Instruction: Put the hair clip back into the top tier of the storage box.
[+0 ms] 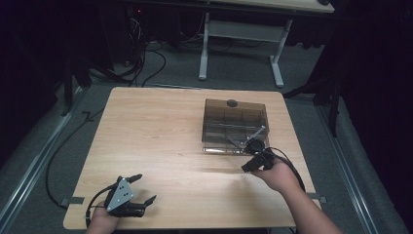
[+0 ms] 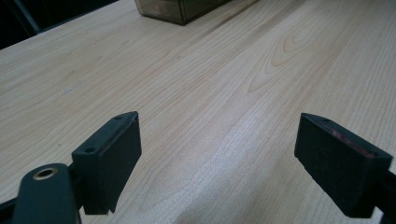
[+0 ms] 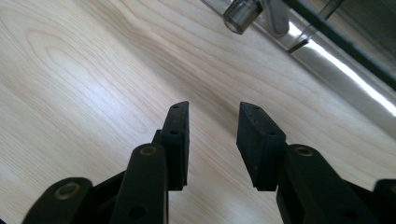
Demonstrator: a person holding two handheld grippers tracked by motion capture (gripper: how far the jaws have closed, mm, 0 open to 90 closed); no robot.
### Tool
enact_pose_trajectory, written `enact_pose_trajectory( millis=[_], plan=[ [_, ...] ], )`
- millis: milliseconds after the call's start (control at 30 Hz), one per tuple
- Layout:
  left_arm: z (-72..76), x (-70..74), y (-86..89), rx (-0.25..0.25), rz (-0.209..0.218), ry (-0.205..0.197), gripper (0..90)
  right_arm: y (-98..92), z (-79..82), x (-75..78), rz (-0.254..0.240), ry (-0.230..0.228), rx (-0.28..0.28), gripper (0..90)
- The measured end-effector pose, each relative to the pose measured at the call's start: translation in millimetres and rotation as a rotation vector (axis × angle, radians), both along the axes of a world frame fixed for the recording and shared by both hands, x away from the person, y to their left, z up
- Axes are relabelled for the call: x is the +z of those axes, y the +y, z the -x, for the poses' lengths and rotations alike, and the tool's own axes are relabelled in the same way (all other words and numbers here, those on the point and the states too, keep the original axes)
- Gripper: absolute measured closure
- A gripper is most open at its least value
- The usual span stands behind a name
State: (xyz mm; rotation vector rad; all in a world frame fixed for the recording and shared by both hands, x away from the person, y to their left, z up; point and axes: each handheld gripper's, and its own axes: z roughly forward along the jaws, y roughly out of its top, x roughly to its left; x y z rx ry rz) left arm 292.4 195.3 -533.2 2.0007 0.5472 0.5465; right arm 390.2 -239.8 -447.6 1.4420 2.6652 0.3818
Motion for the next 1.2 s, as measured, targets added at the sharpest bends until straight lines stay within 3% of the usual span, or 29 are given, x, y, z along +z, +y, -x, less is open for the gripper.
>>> enact_pose_trajectory(
  millis=[67, 233, 767, 933, 1200],
  plan=[
    [0.0, 0.0, 0.0, 0.000, -0.001, 0.000, 15.2, 1.3, 3.9, -1.5, 0.011, -0.032, 0.016, 63.3],
    [0.1, 0.0, 0.0, 0.002, -0.001, -0.001, 15.2, -5.0, 11.6, -6.7, -0.076, -0.084, -0.004, 60.9],
    [-0.3, 0.1, 1.1, 0.018, 0.013, 0.000, 15.2, -15.2, 53.1, -40.5, -0.209, -0.328, -0.012, 55.4],
    [-0.4, 0.1, 1.6, 0.026, 0.018, -0.003, 15.2, -18.3, 63.4, -53.8, -0.230, -0.402, -0.038, 53.7],
    [-0.8, 0.2, 1.8, 0.036, 0.020, 0.001, 15.2, -26.7, 78.4, -75.2, -0.322, -0.502, -0.082, 50.4]
  ],
)
